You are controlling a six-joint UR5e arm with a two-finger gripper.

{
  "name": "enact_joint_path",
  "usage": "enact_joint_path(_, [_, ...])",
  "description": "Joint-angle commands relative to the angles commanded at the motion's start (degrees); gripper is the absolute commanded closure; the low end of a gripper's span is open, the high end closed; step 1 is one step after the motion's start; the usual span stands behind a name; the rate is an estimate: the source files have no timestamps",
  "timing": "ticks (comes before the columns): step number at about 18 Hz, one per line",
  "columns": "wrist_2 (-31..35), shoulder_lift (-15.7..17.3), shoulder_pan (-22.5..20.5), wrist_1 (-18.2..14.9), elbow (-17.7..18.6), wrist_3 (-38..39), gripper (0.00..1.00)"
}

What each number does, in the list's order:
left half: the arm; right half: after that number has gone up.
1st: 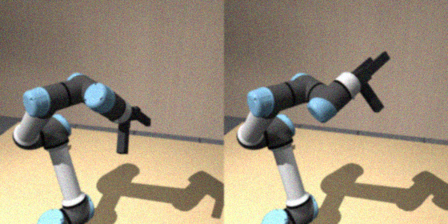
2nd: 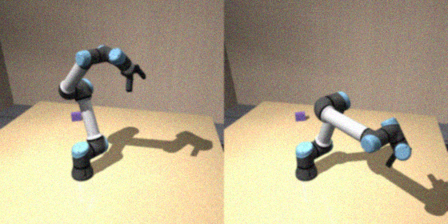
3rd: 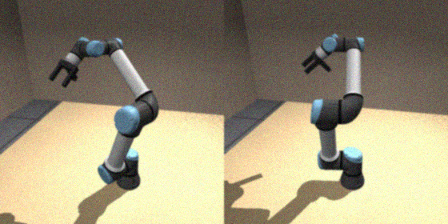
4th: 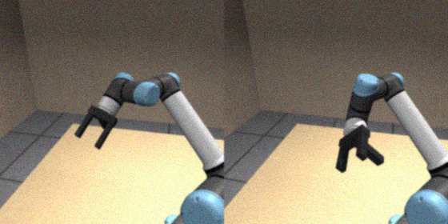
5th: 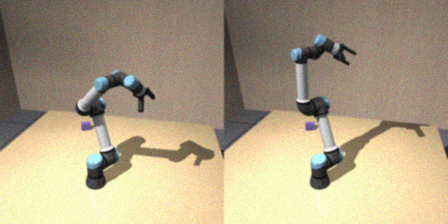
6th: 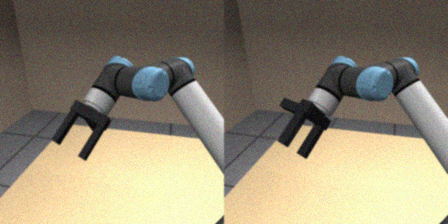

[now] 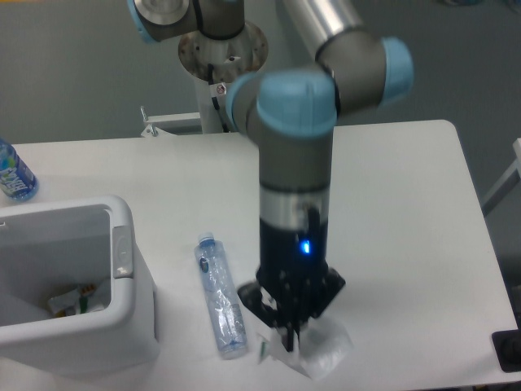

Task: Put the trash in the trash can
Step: 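Lift the tissue and carry it over the white trash bin, then open the gripper to drop the tissue into the bin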

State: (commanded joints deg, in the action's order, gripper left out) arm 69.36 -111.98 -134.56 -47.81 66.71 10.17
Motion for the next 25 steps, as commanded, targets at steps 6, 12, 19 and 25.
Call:
enact_joint_path(6, [-0.63, 4.31, 10.53, 0.00, 3.52, 4.76, 1.00])
enact_joint_path(12, [-0.36, 4.84, 16.87, 0.09, 5.89, 4.24, 0.66])
enact_joint_path(19, [1.40, 6.51, 16.70, 0.09, 6.94, 2.22, 0.00])
enact_joint_path(25, [7.02, 7.39, 10.13, -0.09, 8.35, 2.92, 0.00])
